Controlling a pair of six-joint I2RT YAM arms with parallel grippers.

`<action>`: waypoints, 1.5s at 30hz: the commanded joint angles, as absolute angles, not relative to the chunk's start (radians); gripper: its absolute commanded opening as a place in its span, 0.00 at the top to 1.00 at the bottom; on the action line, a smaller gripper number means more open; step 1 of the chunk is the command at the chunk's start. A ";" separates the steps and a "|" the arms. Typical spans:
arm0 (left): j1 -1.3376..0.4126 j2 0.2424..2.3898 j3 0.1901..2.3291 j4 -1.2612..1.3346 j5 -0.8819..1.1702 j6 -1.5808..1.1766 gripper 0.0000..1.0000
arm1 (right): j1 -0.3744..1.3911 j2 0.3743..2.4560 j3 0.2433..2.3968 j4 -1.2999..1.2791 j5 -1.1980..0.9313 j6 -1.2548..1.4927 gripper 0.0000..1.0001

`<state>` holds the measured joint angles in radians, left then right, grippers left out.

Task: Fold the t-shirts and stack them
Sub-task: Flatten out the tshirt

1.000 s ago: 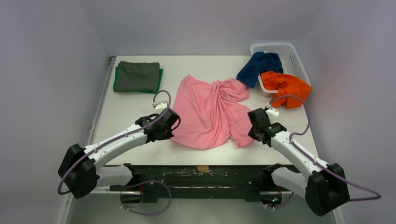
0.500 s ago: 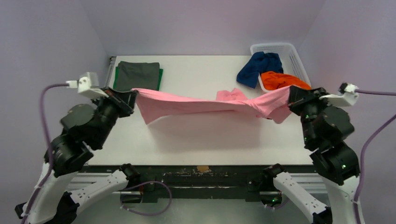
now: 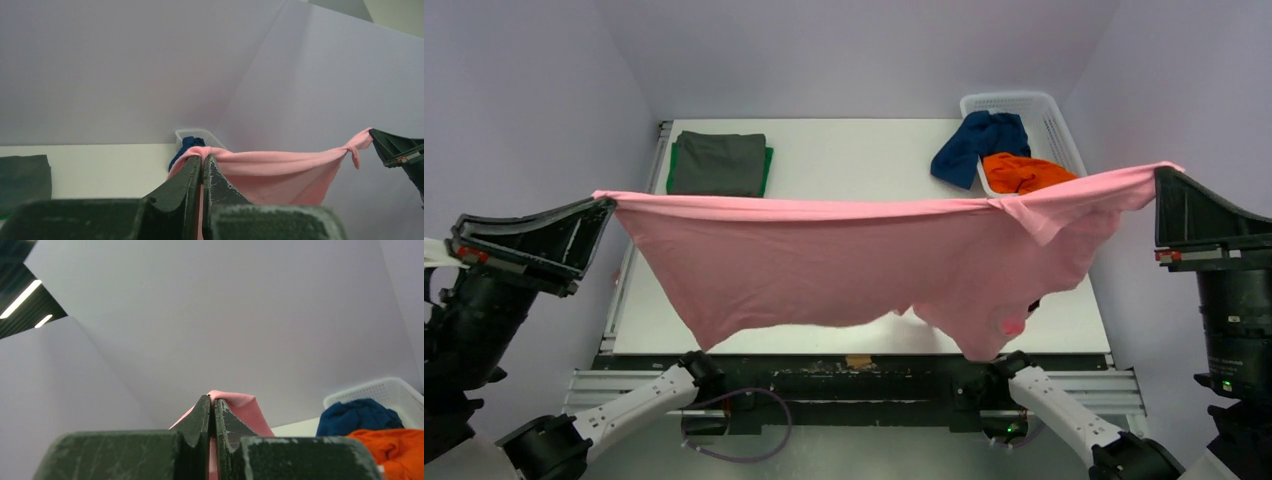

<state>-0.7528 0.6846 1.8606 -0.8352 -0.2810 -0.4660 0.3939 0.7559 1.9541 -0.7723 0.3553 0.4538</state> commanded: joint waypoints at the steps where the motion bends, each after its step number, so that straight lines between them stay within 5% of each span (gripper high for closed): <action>1: -0.748 0.729 1.947 -0.889 -0.250 -0.395 1.00 | 0.394 0.853 2.054 -0.784 0.292 0.385 1.00; 7: -0.747 0.751 1.855 -0.842 -0.433 -0.359 1.00 | 0.393 0.951 2.034 -0.724 0.369 0.351 1.00; 14: -0.700 0.891 1.615 -0.760 -0.799 -0.343 1.00 | 0.393 1.046 1.719 -0.472 0.656 0.279 1.00; 18: -0.419 1.058 1.463 -0.741 -0.553 -0.495 1.00 | 0.379 1.137 1.479 -0.258 0.760 0.235 1.00; 23: -0.269 1.408 1.353 -0.544 -0.392 -0.501 1.00 | 0.292 1.395 1.284 -0.136 0.602 0.362 1.00; 31: -0.146 2.003 1.717 -0.670 -0.242 -0.518 1.00 | 0.238 1.949 1.497 -0.166 0.457 0.438 1.00; 37: -0.124 2.071 1.759 -0.625 -0.212 -0.508 1.00 | 0.228 2.053 1.580 -0.199 0.434 0.456 1.00; 45: -0.119 1.945 1.633 -0.623 -0.190 -0.543 1.00 | 0.222 1.894 1.501 -0.422 0.348 0.481 1.00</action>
